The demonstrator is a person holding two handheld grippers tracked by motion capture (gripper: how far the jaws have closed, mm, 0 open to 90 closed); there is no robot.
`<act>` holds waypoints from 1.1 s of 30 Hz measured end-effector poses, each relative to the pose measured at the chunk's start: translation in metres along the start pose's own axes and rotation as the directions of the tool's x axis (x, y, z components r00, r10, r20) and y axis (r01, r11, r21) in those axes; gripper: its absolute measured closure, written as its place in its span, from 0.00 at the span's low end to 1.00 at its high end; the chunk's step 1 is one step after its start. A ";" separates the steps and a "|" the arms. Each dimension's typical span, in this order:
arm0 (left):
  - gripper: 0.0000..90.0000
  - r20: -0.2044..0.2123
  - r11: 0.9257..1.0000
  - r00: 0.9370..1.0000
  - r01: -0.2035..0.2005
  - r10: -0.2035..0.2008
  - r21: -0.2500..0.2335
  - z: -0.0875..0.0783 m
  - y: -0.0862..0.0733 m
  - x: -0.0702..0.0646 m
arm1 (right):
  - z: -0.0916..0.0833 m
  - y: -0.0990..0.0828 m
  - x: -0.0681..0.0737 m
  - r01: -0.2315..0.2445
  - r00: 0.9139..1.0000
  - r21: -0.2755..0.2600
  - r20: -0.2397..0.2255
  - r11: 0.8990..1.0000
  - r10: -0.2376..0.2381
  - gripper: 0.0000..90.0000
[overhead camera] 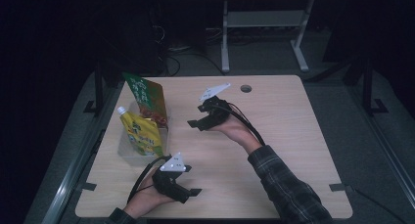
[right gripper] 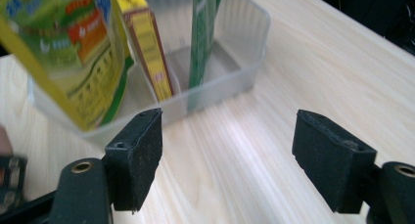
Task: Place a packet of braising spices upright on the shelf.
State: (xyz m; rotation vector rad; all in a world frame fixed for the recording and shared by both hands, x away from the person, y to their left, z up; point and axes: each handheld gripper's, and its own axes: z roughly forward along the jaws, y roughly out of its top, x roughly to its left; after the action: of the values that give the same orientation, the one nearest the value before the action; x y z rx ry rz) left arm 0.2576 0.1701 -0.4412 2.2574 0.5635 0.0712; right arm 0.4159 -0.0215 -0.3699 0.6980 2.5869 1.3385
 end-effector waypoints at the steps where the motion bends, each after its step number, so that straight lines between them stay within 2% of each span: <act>1: 0.16 0.000 1.000 1.000 0.000 0.000 0.002 0.000 0.000 0.000 | -0.003 -0.004 0.000 -0.002 1.000 0.001 0.001 1.000 0.002 0.29; 4: 0.16 -0.004 1.000 1.000 -0.001 0.001 0.000 0.000 0.000 0.000 | -0.010 -0.016 0.002 -0.003 1.000 0.024 0.015 1.000 0.003 0.29; 9: 0.16 -0.001 1.000 1.000 0.011 -0.011 -0.010 0.001 -0.001 0.000 | -0.025 -0.040 0.006 0.026 0.999 0.058 0.036 0.998 -0.028 0.29; 11: 0.16 -0.002 1.000 1.000 0.007 -0.007 -0.008 0.001 -0.001 0.000 | -0.030 -0.051 0.009 0.014 0.999 0.062 0.046 0.998 -0.017 0.29; 12: 0.17 -0.004 1.000 1.000 -0.001 0.001 -0.004 0.000 -0.001 0.001 | -0.033 -0.057 0.010 0.028 0.998 0.072 0.053 0.997 -0.032 0.29; 15: 0.17 -0.002 1.000 1.000 0.007 -0.008 -0.005 0.001 -0.001 0.000 | -0.040 -0.074 0.014 0.029 0.997 0.098 0.069 0.995 -0.036 0.29; 16: 0.17 0.002 1.000 1.000 -0.001 0.001 0.001 0.001 -0.001 0.000 | -0.042 -0.079 0.016 0.016 0.997 0.102 0.072 0.995 -0.024 0.29; 18: 0.17 -0.001 1.000 1.000 -0.012 0.012 0.008 0.001 -0.001 0.000 | -0.047 -0.090 0.018 0.005 0.997 0.103 0.082 0.995 -0.013 0.29; 19: 0.17 0.001 1.000 1.000 -0.022 0.022 0.017 0.001 -0.002 0.001 | -0.050 -0.096 0.018 0.014 0.996 0.106 0.084 0.994 -0.023 0.30; 21: 0.17 0.006 1.000 1.000 -0.011 0.011 0.012 0.002 -0.002 0.000 | -0.056 -0.105 0.019 0.005 0.996 0.115 0.086 0.993 -0.014 0.30; 22: 0.17 0.006 1.000 1.000 -0.015 0.015 0.015 0.002 -0.003 0.001 | -0.059 -0.109 0.022 -0.013 0.996 0.108 0.089 0.994 0.003 0.30; 31: 0.18 -0.007 0.999 0.999 -0.037 0.037 0.033 0.004 -0.006 0.003 | -0.094 -0.145 0.027 -0.048 0.992 0.083 0.123 0.995 0.038 0.29; 33: 0.18 -0.006 0.999 1.000 -0.031 0.031 0.033 0.004 -0.006 0.003 | -0.101 -0.152 0.029 -0.041 0.991 0.089 0.130 0.995 0.029 0.29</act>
State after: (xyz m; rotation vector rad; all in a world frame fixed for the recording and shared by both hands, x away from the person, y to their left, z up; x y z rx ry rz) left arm 0.2586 0.1720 -0.4486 2.2984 0.5366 0.0850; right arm 0.3056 -0.1575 -0.4301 0.8192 2.5578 1.1495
